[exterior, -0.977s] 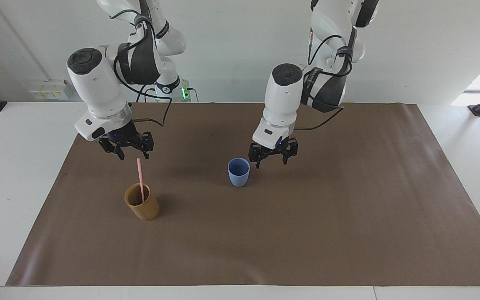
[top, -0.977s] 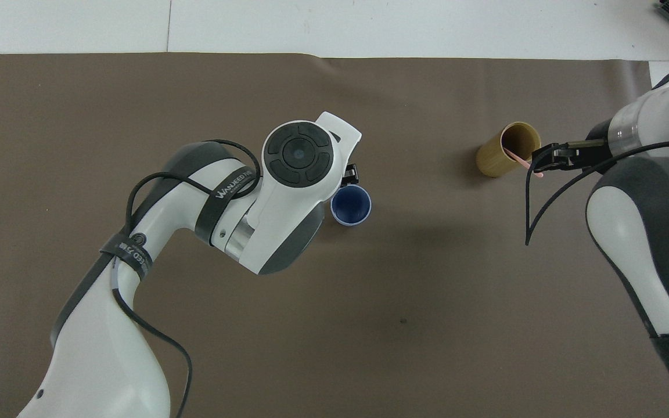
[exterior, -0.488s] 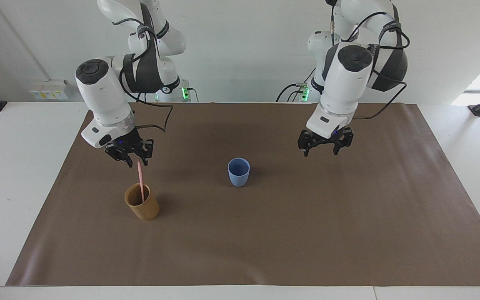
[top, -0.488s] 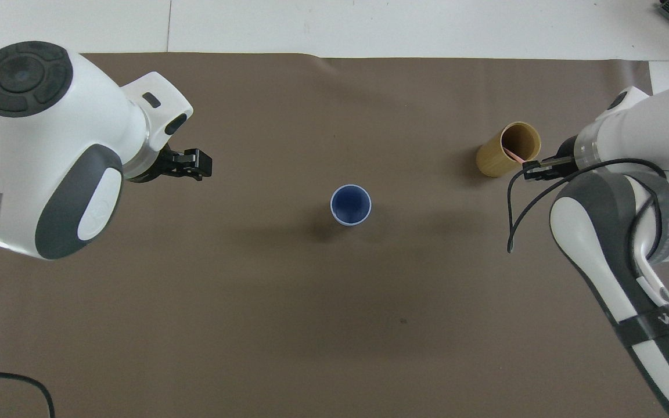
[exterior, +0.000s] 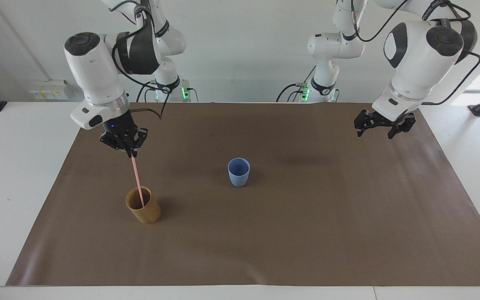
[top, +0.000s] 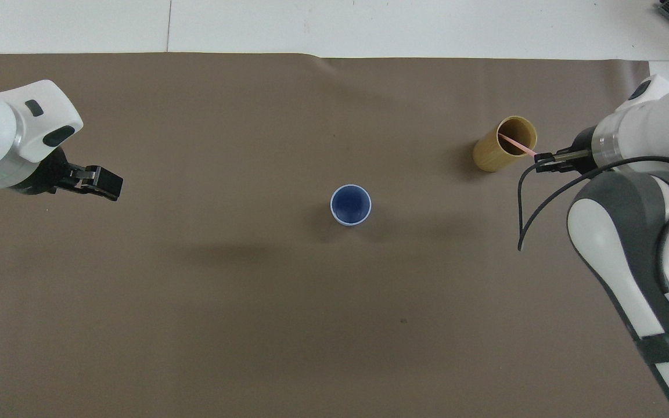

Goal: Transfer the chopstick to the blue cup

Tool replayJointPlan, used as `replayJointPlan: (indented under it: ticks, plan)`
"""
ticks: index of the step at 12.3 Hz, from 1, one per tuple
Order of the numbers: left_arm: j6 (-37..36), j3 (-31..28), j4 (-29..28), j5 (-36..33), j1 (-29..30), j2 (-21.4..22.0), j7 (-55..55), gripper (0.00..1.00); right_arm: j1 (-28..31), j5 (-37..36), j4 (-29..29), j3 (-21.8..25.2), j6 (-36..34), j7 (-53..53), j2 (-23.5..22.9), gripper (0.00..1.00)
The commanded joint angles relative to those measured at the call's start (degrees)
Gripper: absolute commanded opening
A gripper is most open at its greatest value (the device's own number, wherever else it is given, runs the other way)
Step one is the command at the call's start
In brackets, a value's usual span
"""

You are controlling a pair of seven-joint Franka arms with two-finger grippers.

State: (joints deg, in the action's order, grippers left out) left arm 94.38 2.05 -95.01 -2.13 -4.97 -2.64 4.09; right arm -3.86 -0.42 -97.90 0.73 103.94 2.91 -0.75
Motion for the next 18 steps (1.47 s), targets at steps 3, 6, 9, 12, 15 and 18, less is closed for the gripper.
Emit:
replayJointPlan:
  ticks: [3,6,9,12,15,18]
  plan:
    - [-4.27,-0.21,4.29,2.74,0.66,2.64,1.36,1.00,-0.09,8.32,8.77,-0.63,-12.97,-9.38,1.37,0.00]
    - [-8.15,-0.21,8.60,2.74,0.66,2.82,1.27,1.00,-3.34,11.29,9.04,-3.97,-11.83,-28.41,0.75,0.00]
    - [-13.06,-0.82,11.15,2.57,0.57,3.61,1.36,1.00,-7.72,16.05,10.27,-4.50,-9.55,-42.86,-1.09,0.00]
    - [-13.17,-1.43,10.11,5.10,0.57,5.88,1.53,1.00,-12.39,21.66,10.71,-4.50,-6.92,-58.68,-2.93,0.00]
    - [-13.08,-1.70,8.09,5.20,0.49,7.30,1.45,1.00,-14.33,25.98,10.10,-4.50,-6.38,-64.95,-3.90,0.00]
    - [-13.08,-1.70,7.91,5.12,0.57,7.30,1.88,1.00,-15.21,25.82,9.83,-4.50,-5.77,-65.49,-6.80,0.00]
